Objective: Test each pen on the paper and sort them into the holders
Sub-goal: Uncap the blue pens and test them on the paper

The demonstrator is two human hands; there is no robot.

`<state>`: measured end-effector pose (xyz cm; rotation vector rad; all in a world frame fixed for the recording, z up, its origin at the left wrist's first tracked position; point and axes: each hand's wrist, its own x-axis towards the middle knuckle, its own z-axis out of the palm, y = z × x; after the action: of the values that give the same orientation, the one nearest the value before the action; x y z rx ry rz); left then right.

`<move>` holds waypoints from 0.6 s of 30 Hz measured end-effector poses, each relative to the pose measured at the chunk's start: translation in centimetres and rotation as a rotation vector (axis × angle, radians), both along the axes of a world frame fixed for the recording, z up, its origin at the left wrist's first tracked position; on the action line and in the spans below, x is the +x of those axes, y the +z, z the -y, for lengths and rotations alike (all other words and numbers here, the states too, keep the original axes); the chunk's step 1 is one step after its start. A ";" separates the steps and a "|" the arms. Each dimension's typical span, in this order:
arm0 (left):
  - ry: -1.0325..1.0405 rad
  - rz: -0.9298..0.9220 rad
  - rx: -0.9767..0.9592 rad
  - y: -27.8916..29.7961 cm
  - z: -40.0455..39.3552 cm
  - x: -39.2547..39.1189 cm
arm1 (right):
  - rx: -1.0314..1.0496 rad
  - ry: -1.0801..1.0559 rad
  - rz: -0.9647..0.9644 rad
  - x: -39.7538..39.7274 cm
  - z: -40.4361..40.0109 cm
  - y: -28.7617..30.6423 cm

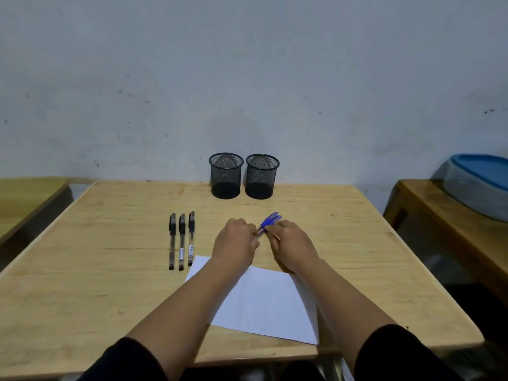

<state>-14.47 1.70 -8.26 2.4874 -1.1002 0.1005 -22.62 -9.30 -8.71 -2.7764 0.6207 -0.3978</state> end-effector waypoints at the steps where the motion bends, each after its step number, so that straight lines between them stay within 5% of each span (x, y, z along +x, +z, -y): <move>1: -0.003 0.017 -0.002 -0.1 0.1 0.0 | 0.020 -0.001 -0.001 0.1 0.1 -0.2; 14: 0.042 -0.030 -0.090 -0.5 1.1 -1.5 | 0.280 -0.131 0.182 0.5 0.4 -0.6; 18: 0.009 -0.118 -0.208 -0.4 1.1 -1.6 | 0.564 -0.225 0.304 0.4 -0.1 0.7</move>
<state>-16.04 0.58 -8.62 2.2827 -0.9775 0.0657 -22.20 -9.21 -8.02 -2.0710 0.8207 -0.5741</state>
